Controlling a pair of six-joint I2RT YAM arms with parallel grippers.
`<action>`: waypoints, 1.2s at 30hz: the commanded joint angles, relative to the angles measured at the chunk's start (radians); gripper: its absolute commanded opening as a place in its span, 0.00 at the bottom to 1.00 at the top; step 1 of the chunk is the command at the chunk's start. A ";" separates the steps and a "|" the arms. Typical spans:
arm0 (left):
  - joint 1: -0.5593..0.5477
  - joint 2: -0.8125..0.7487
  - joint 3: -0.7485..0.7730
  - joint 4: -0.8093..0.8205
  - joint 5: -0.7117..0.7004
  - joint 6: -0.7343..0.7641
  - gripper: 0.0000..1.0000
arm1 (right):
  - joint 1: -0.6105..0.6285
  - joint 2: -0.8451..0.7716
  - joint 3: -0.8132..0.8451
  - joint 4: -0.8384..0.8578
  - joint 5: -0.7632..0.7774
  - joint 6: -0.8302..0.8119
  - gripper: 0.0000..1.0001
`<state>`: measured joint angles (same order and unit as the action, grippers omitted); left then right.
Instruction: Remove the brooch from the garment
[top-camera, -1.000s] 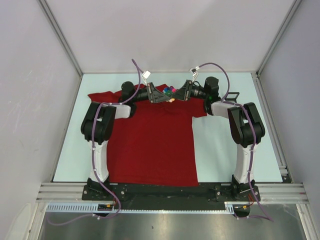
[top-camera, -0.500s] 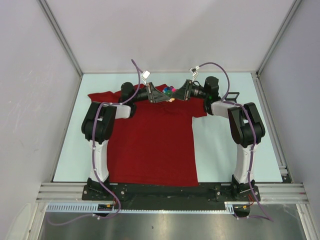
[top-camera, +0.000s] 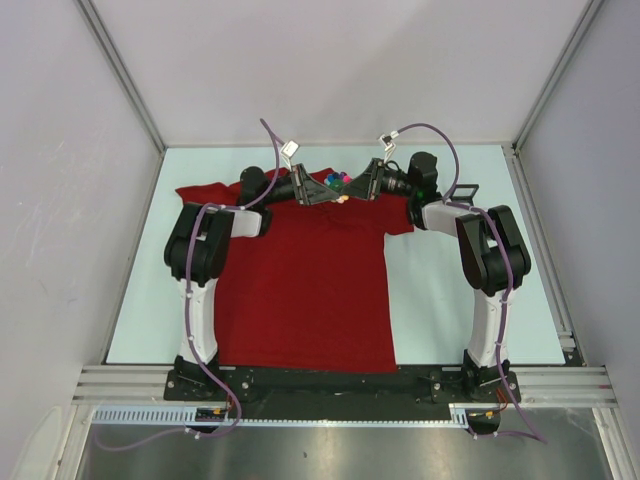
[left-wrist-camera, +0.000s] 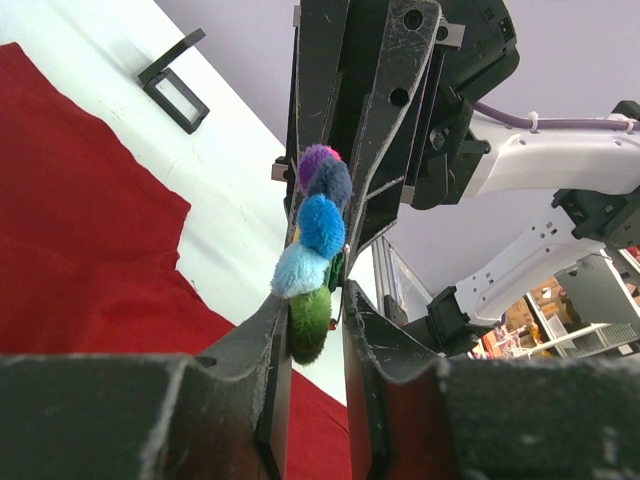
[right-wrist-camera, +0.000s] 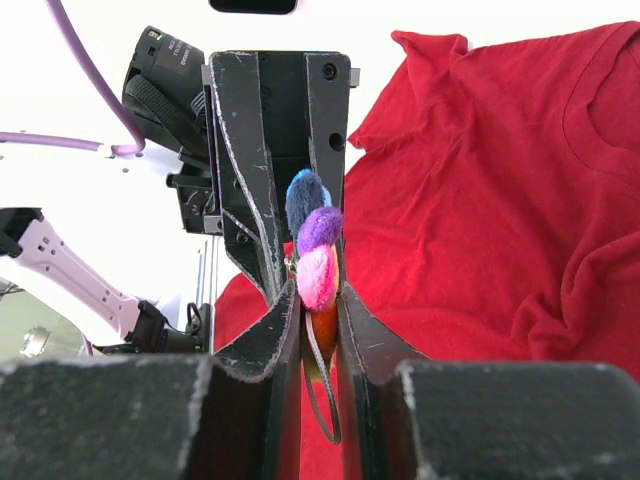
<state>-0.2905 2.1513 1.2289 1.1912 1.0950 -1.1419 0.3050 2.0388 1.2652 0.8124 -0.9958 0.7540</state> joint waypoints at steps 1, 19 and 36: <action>-0.041 -0.030 0.040 0.160 0.046 -0.021 0.22 | 0.042 0.001 0.014 -0.051 0.034 -0.038 0.00; -0.044 -0.013 0.073 0.065 0.051 0.004 0.16 | 0.045 0.003 0.013 -0.047 0.034 -0.036 0.00; -0.061 0.041 0.147 0.047 0.134 -0.061 0.08 | 0.066 -0.002 0.034 -0.113 0.019 -0.105 0.00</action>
<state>-0.2855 2.2017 1.3048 1.1351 1.1839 -1.1664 0.3058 2.0388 1.2705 0.7589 -0.9958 0.7010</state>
